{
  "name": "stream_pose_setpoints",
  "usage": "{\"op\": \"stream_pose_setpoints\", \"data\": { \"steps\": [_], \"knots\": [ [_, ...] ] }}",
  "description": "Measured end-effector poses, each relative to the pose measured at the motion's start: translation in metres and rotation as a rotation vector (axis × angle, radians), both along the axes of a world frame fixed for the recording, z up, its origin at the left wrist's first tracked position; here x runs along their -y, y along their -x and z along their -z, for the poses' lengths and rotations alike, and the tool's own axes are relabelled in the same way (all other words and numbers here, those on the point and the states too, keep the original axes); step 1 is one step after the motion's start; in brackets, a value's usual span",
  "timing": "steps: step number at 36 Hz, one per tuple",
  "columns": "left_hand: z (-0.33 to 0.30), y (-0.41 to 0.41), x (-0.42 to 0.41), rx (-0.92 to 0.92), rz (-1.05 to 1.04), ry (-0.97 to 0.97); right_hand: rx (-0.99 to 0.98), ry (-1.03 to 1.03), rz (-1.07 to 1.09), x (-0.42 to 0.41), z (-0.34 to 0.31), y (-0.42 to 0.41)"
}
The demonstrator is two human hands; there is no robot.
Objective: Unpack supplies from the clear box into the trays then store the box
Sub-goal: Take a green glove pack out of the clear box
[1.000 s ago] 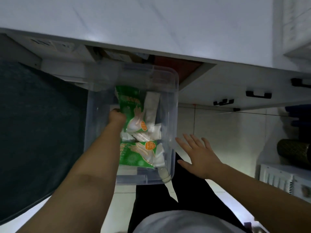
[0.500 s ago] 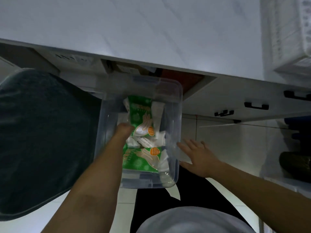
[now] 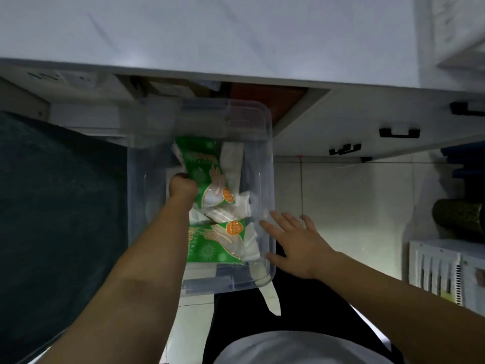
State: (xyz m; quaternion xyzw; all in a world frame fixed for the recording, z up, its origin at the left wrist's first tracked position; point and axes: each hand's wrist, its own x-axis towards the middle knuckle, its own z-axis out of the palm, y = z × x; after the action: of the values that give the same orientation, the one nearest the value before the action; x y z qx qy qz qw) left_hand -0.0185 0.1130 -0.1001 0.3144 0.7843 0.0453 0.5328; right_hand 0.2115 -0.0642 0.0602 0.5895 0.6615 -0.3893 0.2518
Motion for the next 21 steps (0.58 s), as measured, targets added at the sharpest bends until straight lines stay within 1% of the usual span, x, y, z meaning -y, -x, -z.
{"op": "stream_pose_setpoints", "data": {
  "steps": [3,6,9,13,15,18,21],
  "knots": [
    [-0.027,0.001,0.017,0.074,-0.062,-0.024,-0.016,-0.016,0.042,-0.008,-0.013,-0.005],
    [-0.065,0.005,0.037,0.112,-0.119,-0.078,-0.071,-0.001,0.144,-0.021,-0.033,-0.005],
    [-0.111,0.011,0.054,0.181,-0.171,-0.133,-0.224,0.012,0.384,-0.039,-0.055,-0.003],
    [-0.181,0.016,0.076,0.365,-0.268,-0.230,-0.562,0.081,0.928,-0.061,-0.092,-0.003],
    [-0.213,0.020,0.086,0.481,-0.297,-0.249,-0.645,0.139,1.097,-0.069,-0.111,-0.005],
    [-0.253,0.022,0.094,0.614,-0.311,-0.279,-0.727,0.211,1.234,-0.080,-0.133,-0.013],
    [-0.283,0.021,0.102,0.718,-0.300,-0.296,-0.764,0.195,1.264,-0.088,-0.151,-0.022]
  ]
}}
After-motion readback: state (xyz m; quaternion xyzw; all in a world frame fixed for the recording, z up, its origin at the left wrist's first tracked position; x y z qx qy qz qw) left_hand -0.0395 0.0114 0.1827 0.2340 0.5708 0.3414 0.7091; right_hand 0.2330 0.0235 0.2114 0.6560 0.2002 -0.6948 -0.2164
